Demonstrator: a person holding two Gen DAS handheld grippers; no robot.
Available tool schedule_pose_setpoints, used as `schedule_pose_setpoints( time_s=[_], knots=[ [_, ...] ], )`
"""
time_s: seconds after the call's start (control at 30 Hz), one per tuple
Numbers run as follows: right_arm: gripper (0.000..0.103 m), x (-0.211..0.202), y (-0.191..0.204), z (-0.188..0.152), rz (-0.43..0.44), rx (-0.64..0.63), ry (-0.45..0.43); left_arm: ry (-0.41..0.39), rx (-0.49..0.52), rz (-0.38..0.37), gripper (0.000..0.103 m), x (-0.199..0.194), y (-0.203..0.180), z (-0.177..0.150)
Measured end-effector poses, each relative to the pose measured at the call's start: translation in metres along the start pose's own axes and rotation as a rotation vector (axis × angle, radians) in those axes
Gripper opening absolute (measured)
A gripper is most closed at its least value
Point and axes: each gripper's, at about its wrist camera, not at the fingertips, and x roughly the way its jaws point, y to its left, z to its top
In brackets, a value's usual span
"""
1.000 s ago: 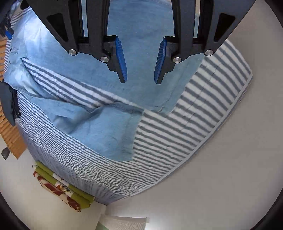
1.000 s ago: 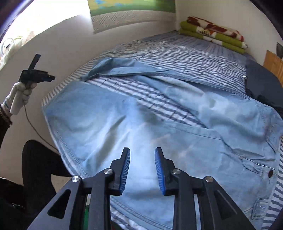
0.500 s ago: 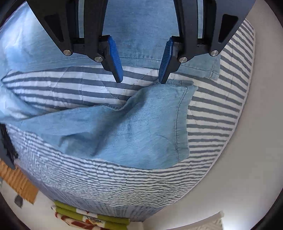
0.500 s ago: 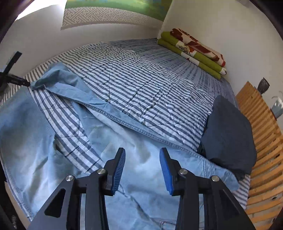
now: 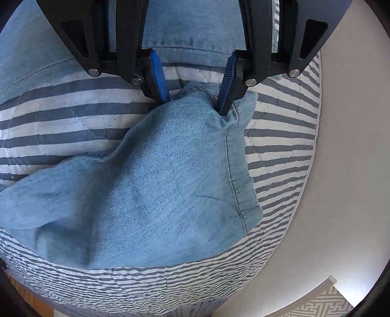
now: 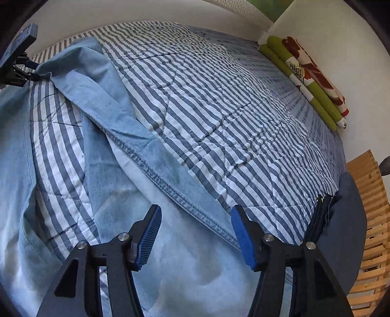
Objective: Organize objects
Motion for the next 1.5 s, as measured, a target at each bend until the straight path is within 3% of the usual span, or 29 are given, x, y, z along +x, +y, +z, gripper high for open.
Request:
schedule_pose_setpoints(
  time_s=[0.1,0.17,0.37,0.5,0.57,0.67,0.7,0.73,0.8,0.9,1.07,1.17,1.27,1.4,1.5],
  knots=[
    [0.062,0.014,0.000,0.009,-0.012,-0.041,0.003,-0.009,-0.027,-0.006,0.014,0.000,0.005,0.006],
    [0.063,0.025,0.001,0.012,-0.023,-0.067,0.020,-0.030,-0.065,-0.019,0.012,-0.005,0.012,0.012],
    [0.063,0.049,-0.008,0.016,0.044,-0.062,0.060,-0.111,-0.167,-0.058,0.011,-0.040,0.044,0.035],
    [0.063,0.036,-0.008,0.011,0.133,-0.054,0.024,-0.141,-0.187,-0.053,0.011,-0.061,0.055,0.052],
    [0.063,0.031,-0.007,0.009,0.126,-0.071,0.012,-0.149,-0.193,-0.054,0.011,-0.067,0.058,0.057],
    [0.063,0.040,-0.009,0.006,0.045,-0.093,0.040,-0.152,-0.197,-0.046,0.011,-0.072,0.056,0.060],
    [0.058,0.044,-0.013,0.007,0.031,-0.079,0.050,-0.150,-0.196,-0.044,0.011,-0.072,0.055,0.060],
    [0.037,0.045,-0.018,0.006,0.032,-0.054,0.057,-0.145,-0.197,-0.045,0.011,-0.073,0.054,0.059],
    [0.017,0.043,-0.028,0.004,0.075,0.008,0.068,-0.146,-0.199,-0.044,0.010,-0.076,0.054,0.060],
    [0.009,0.019,-0.035,0.001,0.053,0.053,0.026,-0.170,-0.201,-0.042,0.010,-0.090,0.056,0.054],
    [0.008,-0.061,-0.027,-0.009,0.045,0.090,-0.068,-0.182,-0.216,-0.043,0.010,-0.123,0.068,0.007],
    [0.008,-0.119,0.004,-0.028,0.018,0.037,-0.123,-0.195,-0.213,-0.033,0.010,-0.151,0.073,-0.043],
    [0.008,-0.167,0.039,-0.059,0.071,0.071,-0.143,-0.158,-0.216,-0.066,0.010,-0.161,0.073,-0.107],
    [0.008,-0.175,0.097,-0.111,0.190,0.113,-0.069,-0.025,-0.166,-0.098,0.014,-0.140,0.055,-0.183],
    [0.008,-0.158,0.137,-0.145,0.249,0.102,0.016,0.030,-0.212,-0.178,0.024,-0.129,0.050,-0.216]
  ],
)
